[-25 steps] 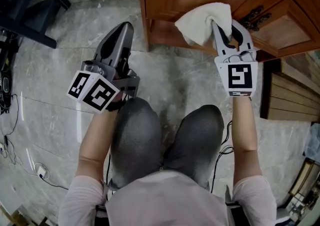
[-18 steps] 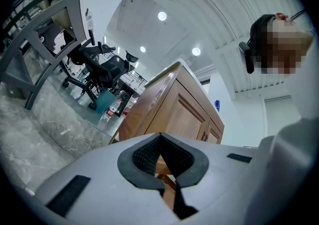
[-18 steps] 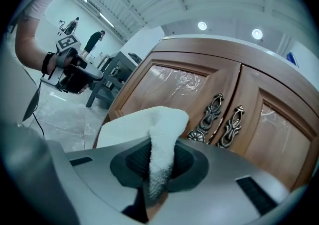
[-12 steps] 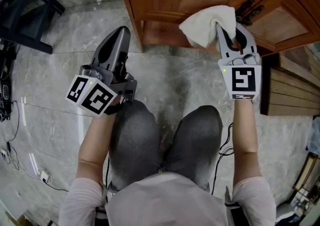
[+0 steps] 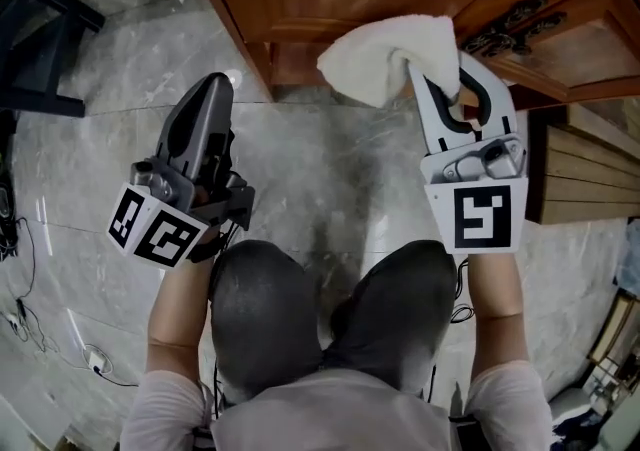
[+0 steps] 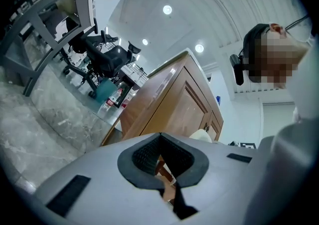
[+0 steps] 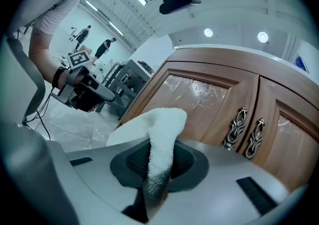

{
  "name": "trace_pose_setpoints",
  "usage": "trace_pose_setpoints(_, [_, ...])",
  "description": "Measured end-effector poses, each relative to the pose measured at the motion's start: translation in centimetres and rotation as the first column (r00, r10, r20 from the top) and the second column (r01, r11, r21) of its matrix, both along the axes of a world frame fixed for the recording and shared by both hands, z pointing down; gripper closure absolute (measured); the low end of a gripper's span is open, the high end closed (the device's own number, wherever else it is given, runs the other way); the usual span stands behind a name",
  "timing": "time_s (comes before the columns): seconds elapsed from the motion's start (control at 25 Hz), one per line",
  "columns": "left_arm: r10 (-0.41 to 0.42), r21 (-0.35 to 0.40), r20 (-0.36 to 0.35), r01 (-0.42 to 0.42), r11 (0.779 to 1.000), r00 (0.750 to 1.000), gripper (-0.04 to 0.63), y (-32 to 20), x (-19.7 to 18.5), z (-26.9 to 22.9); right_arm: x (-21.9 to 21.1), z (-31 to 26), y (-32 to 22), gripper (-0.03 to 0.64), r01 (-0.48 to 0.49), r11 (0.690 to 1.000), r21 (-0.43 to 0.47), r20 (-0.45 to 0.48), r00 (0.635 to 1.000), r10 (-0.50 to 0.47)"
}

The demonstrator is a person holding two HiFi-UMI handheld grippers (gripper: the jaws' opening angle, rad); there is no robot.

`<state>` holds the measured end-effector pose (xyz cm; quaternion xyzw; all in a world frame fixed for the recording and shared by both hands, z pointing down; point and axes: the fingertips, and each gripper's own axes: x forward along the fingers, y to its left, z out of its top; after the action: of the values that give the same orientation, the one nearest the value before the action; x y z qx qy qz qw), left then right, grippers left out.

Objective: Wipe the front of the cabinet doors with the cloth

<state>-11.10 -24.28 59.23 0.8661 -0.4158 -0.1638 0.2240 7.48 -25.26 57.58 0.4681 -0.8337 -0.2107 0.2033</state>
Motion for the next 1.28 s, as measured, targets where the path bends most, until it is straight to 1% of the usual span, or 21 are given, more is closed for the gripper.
trace_pose_setpoints(0.12, [0.005,-0.017,-0.011,-0.006,1.000,1.000,0.578,-0.8,0.3,-2.3,-0.7,-1.4,-0.9,0.546,0.003,1.000,-0.018,0.028,1.000,-0.002])
trace_pose_setpoints(0.24, [-0.009,-0.034,0.004,0.009,0.999,1.000,0.578,-0.2,0.1,-7.2,-1.5,-3.0,-0.3,0.546,0.014,0.996,-0.088,-0.004,1.000,-0.015])
trace_pose_setpoints(0.32, [-0.007,-0.070,0.012,0.008,0.998,1.000,0.578,0.9,0.1,-10.4,-1.9,-4.8,1.0,0.546,0.022,0.991,-0.133,-0.029,0.999,-0.026])
trace_pose_setpoints(0.4, [-0.002,-0.107,0.022,0.005,0.994,1.000,0.578,2.4,0.0,-13.4,-2.2,-7.4,2.7,0.546,0.022,0.985,-0.172,-0.035,0.999,-0.029])
trace_pose_setpoints(0.48, [-0.005,-0.136,0.026,0.008,0.991,1.000,0.578,3.9,-0.3,-16.6,-2.3,-10.6,5.0,0.546,0.019,0.979,-0.202,-0.032,0.999,-0.026])
trace_pose_setpoints(0.6, [-0.029,-0.166,0.008,0.030,0.986,1.000,0.578,5.9,-0.8,-21.8,-1.6,-16.4,8.9,0.546,-0.003,0.972,-0.234,-0.030,1.000,-0.004])
trace_pose_setpoints(0.76, [-0.056,-0.182,-0.019,0.052,0.982,0.998,0.578,10.0,-1.0,-30.5,0.0,-25.8,14.7,0.546,-0.061,0.957,-0.285,-0.047,0.998,0.050])
trace_pose_setpoints(0.84, [-0.060,-0.182,-0.030,0.054,0.982,0.998,0.578,11.8,-0.6,-34.9,0.5,-30.4,17.0,0.546,-0.075,0.953,-0.293,-0.074,0.996,0.056])
trace_pose_setpoints(0.92, [-0.061,-0.170,-0.044,0.053,0.984,0.997,0.578,13.9,0.8,-39.7,1.8,-34.8,19.8,0.546,-0.064,0.949,-0.308,-0.106,0.994,0.033])
trace_pose_setpoints(1.0, [-0.072,-0.147,-0.050,0.064,0.987,0.996,0.578,17.0,3.7,-44.9,4.7,-39.3,23.6,0.546,-0.042,0.944,-0.326,-0.120,0.993,0.002])
trace_pose_setpoints(1.08, [-0.080,-0.129,-0.050,0.073,0.989,0.995,0.578,20.4,7.6,-49.9,8.4,-43.8,27.4,0.546,-0.011,0.952,-0.307,-0.106,0.994,-0.023])
trace_pose_setpoints(1.16, [-0.099,-0.122,-0.047,0.093,0.988,0.994,0.578,24.2,11.4,-54.7,11.8,-48.5,31.0,0.546,0.041,0.963,-0.267,-0.059,0.997,-0.059])
trace_pose_setpoints(1.24, [-0.170,-0.122,-0.031,0.165,0.979,0.985,0.578,28.9,14.5,-58.6,14.3,-52.9,34.8,0.546,0.122,0.963,-0.241,-0.016,0.991,-0.130])
trace_pose_setpoints(1.28, [-0.220,-0.130,-0.028,0.215,0.968,0.975,0.578,31.5,15.8,-60.2,15.4,-54.7,36.9,0.546,0.167,0.957,-0.238,-0.009,0.985,-0.174])
